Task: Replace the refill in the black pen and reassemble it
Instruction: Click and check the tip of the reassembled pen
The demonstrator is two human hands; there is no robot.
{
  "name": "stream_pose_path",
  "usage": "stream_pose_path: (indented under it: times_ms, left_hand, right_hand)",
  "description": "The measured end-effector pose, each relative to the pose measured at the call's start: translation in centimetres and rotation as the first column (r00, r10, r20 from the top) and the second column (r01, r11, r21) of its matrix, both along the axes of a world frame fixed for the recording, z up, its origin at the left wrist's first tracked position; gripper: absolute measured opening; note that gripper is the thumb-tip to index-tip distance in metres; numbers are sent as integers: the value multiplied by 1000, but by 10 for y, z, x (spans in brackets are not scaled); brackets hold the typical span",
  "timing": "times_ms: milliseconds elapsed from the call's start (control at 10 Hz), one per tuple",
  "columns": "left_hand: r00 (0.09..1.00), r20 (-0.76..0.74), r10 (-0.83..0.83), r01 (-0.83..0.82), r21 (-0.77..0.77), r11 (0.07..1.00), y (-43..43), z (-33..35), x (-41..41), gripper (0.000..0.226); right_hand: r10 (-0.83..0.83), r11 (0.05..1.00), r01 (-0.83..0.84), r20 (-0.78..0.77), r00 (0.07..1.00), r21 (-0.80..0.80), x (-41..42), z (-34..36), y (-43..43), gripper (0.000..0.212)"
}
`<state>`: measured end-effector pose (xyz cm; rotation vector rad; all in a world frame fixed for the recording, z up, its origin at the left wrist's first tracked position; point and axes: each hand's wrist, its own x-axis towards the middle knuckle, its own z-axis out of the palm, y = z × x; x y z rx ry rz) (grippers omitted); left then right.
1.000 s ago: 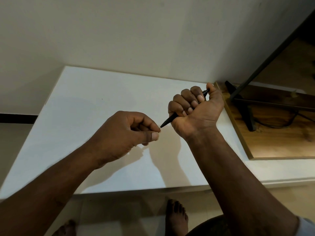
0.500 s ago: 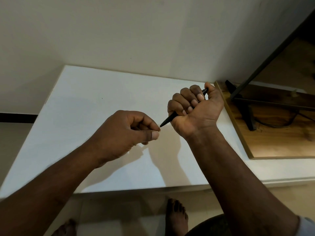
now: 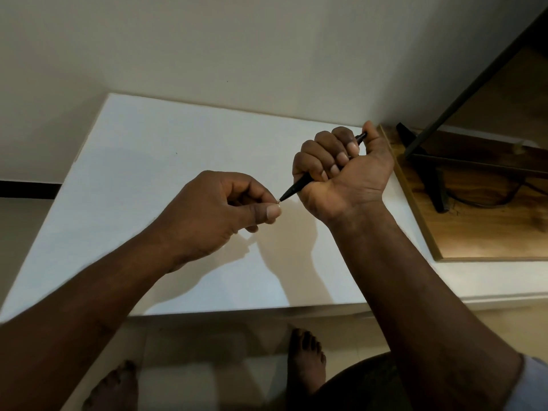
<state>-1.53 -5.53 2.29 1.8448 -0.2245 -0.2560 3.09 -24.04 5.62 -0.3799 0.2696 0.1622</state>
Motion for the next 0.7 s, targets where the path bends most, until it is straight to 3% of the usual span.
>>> stream_pose_path:
  times_ms: [700]
  left_hand:
    - [999, 26, 25, -26, 32, 999, -1, -2, 2, 31]
  right_hand:
    - [-6, 1000, 6, 9, 1000, -4, 1, 1, 0, 47]
